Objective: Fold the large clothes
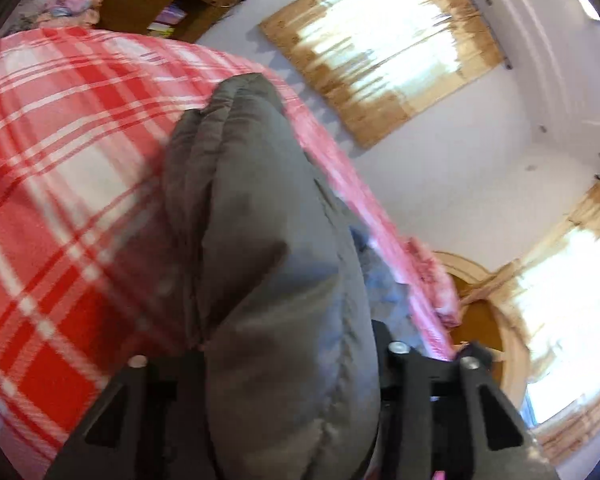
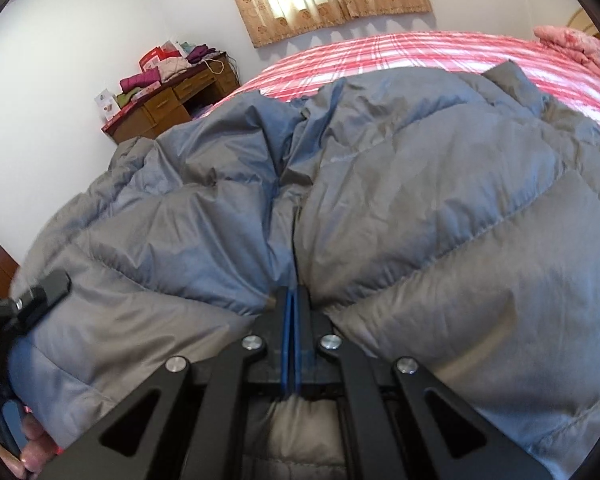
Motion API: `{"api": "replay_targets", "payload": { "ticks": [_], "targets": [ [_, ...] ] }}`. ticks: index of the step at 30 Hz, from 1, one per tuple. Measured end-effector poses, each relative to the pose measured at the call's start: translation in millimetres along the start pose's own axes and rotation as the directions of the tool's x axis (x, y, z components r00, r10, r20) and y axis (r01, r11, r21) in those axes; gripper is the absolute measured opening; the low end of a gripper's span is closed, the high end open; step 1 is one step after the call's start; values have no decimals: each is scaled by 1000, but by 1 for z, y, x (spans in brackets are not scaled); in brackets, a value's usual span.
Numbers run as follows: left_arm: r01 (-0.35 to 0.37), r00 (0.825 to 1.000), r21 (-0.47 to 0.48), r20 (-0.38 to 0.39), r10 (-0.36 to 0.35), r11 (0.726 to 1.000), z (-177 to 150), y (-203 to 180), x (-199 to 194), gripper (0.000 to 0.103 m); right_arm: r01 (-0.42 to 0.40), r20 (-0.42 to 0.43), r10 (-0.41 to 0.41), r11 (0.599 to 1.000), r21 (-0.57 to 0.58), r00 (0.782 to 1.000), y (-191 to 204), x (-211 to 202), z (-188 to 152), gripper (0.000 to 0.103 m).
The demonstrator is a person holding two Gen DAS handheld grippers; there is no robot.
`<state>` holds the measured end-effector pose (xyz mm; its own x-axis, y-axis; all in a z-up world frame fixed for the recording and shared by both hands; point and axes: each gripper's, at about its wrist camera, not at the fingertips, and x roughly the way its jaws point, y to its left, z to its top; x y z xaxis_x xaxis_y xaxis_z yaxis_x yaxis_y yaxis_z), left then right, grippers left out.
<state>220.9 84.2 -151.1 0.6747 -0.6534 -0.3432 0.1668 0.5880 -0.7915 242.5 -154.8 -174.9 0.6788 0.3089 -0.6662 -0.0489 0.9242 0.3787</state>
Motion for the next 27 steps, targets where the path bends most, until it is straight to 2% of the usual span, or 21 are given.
{"api": "replay_targets", "payload": {
  "ticks": [5,10,12,14,17,18,19,22,24,27],
  "targets": [
    [77,997,81,-10,-76,994,10,-38,-3,25,-73,-49,81,988,138,996,-9,-1,1,0],
    [118,993,177,-16,-117,977,20,-71,-26,23,-189,-84,219,944,270,972,6,1,-13,0],
    [118,993,234,-15,-117,965,23,-88,-36,23,-250,-104,292,921,299,951,25,7,-22,0],
    [97,995,286,-21,-95,953,24,-101,-42,23,-337,-127,401,874,350,907,50,17,-34,0],
    [20,1000,392,-20,-13,920,21,-117,-51,23,-430,-155,523,808,402,838,75,30,-43,0],
    [-2,1000,419,-18,10,908,19,-121,-54,23,-432,-161,525,810,395,836,79,29,-44,0],
    [-14,1000,436,-18,24,900,18,-123,-54,23,-422,-166,509,824,377,845,79,26,-43,0],
    [-25,999,460,-21,39,887,12,-131,-53,23,-437,-157,520,818,374,840,64,6,-39,11],
    [-44,997,497,-28,67,867,3,-136,-42,23,-431,-124,498,830,353,858,47,-18,-32,11],
    [-66,992,567,-54,117,821,-18,-149,-22,23,-428,-50,469,841,330,882,10,-63,-22,11]
  ]
}}
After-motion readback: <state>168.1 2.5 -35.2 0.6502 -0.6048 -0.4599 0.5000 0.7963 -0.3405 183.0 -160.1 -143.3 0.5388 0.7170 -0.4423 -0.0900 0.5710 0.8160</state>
